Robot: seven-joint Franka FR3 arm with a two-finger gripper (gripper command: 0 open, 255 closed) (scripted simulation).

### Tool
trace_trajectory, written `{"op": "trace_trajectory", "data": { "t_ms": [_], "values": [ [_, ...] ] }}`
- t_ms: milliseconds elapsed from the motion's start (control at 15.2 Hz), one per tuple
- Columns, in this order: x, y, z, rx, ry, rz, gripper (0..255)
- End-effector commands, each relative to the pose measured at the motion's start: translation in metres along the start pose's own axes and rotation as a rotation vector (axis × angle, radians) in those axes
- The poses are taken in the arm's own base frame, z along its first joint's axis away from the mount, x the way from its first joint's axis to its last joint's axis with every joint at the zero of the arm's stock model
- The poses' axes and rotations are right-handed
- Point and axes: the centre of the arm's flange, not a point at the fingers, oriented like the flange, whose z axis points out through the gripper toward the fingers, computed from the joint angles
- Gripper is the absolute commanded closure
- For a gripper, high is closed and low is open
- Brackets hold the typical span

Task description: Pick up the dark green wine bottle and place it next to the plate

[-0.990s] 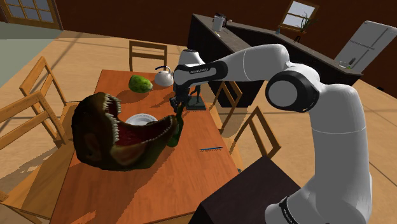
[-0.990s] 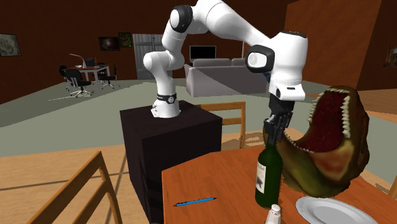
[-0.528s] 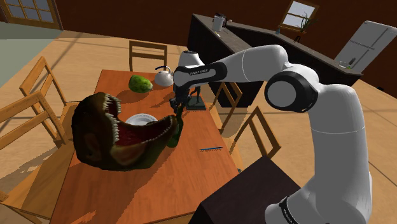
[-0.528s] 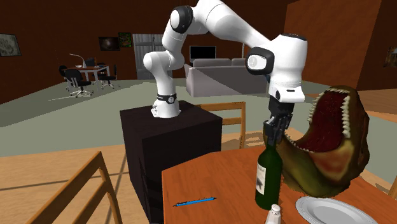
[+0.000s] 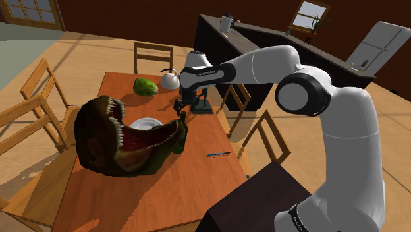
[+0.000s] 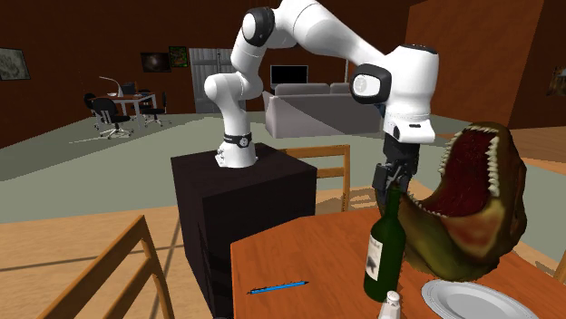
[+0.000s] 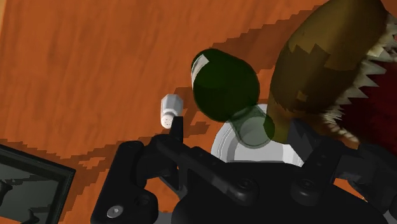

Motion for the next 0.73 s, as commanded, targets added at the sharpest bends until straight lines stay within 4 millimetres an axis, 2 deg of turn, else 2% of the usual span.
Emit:
{"op": "trace_trajectory", "data": {
  "t_ms": [0,132,660],
  "values": [
    [0.001,0.000,-0.020,0.000,0.000,0.000,0],
    [0.001,0.000,-0.044,0.000,0.000,0.000,0],
    [0.001,0.000,-0.044,0.000,0.000,0.000,0]
  ]
}}
